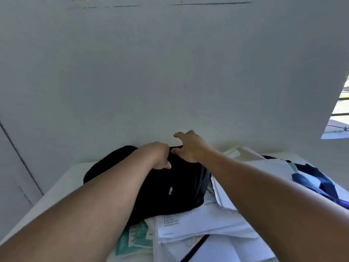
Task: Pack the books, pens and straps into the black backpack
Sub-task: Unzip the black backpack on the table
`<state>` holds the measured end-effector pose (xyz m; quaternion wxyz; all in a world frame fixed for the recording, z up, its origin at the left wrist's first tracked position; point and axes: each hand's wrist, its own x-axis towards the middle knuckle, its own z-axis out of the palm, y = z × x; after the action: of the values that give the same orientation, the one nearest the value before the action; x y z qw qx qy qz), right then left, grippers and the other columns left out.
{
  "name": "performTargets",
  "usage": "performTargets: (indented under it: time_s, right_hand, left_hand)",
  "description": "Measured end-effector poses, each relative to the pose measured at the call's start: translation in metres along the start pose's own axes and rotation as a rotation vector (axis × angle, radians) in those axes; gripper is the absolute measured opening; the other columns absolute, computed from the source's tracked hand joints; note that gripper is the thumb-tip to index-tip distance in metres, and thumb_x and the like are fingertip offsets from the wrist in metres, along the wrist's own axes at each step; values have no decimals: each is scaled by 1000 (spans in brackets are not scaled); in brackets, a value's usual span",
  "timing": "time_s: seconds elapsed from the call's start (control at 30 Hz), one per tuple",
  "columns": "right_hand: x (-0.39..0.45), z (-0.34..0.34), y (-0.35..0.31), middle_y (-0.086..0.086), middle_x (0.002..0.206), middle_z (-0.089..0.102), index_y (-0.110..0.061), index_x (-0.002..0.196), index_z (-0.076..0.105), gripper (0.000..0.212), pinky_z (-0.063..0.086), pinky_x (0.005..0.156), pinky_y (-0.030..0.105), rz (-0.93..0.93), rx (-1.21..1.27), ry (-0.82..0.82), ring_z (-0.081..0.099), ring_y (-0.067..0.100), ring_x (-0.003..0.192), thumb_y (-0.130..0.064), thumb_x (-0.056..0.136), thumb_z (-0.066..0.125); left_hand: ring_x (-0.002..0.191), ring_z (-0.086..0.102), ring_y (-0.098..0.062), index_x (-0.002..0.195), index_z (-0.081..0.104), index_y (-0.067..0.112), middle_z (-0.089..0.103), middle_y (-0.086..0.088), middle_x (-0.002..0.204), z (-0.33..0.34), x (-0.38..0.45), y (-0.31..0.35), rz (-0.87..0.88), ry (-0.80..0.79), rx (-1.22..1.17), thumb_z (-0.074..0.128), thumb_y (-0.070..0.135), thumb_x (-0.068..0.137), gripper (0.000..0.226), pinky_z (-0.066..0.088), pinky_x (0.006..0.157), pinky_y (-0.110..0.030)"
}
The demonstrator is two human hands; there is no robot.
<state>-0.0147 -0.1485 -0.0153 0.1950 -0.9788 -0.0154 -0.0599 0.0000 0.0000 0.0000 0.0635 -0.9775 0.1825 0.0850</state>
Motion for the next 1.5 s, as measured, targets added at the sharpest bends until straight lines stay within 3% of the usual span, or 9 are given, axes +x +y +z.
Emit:
performTargets:
  time_s: [0.13,0.37,0.67,0.83,1.03,1.17,1.27,1.4,1.5]
  right_hand:
    - [-16,41,8,12,148,45,-35,150,50,58,48,107,48,-10,-40,-119,45,37,137,-48,96,66]
    - [-48,79,23,-14,111,71,-39,113,73,18,33,92,37,-44,-101,-177,64,18,107,-41,96,67]
    - [-62,97,36,-18,99,72,-39,112,71,19,44,101,39,-30,41,-76,66,11,101,-47,96,68]
    - [-61,87,14,-18,86,66,-38,95,70,9,45,96,40,-95,33,-136,63,10,90,-46,95,66]
    - [-62,103,2,-9,94,69,-35,105,61,24,56,95,48,-79,129,-300,66,16,92,-47,85,69]
    - [-64,104,9,-11,91,70,-36,97,67,16,55,94,43,-96,216,-336,66,13,89,-42,84,74]
    - [-67,99,13,-6,88,70,-28,104,73,19,54,78,27,-109,315,-384,63,10,79,-27,86,79]
    - [-68,98,16,-4,90,72,-26,99,76,14,54,74,23,-124,295,-379,66,12,80,-22,86,81]
    - [-66,93,15,-6,88,72,-24,95,78,8,52,71,21,-125,266,-374,67,12,82,-21,88,80]
  left_hand:
    - [68,56,-22,97,64,12,53,-1,71,42,-8,12,-3,-101,-4,66,44,92,33,48,69,-32]
    - [74,66,-27,90,70,12,65,-7,82,74,-15,11,-22,-47,-148,73,37,84,26,51,61,-31]
    - [76,69,-21,85,73,23,70,-1,86,108,-37,4,-98,142,-454,79,39,83,17,57,65,-30]
    - [90,67,-9,110,71,19,71,4,98,134,-56,-3,-185,299,-909,86,27,80,34,52,75,-21]
    - [98,71,-16,123,69,13,75,1,100,148,-62,-8,-336,268,-1275,85,6,77,50,57,96,-38]
    - [99,71,-16,116,74,16,74,2,101,150,-63,-7,-335,258,-1247,86,11,77,42,57,96,-38]
    - [94,71,-13,101,79,23,76,5,95,147,-66,-7,-282,225,-1122,86,18,78,25,59,88,-31]
    - [83,67,-6,94,75,22,73,6,88,137,-74,-14,-316,364,-942,84,22,82,15,48,66,-17]
    - [81,64,-5,99,72,20,70,6,88,144,-82,-27,-381,484,-862,79,21,88,12,44,64,-13]
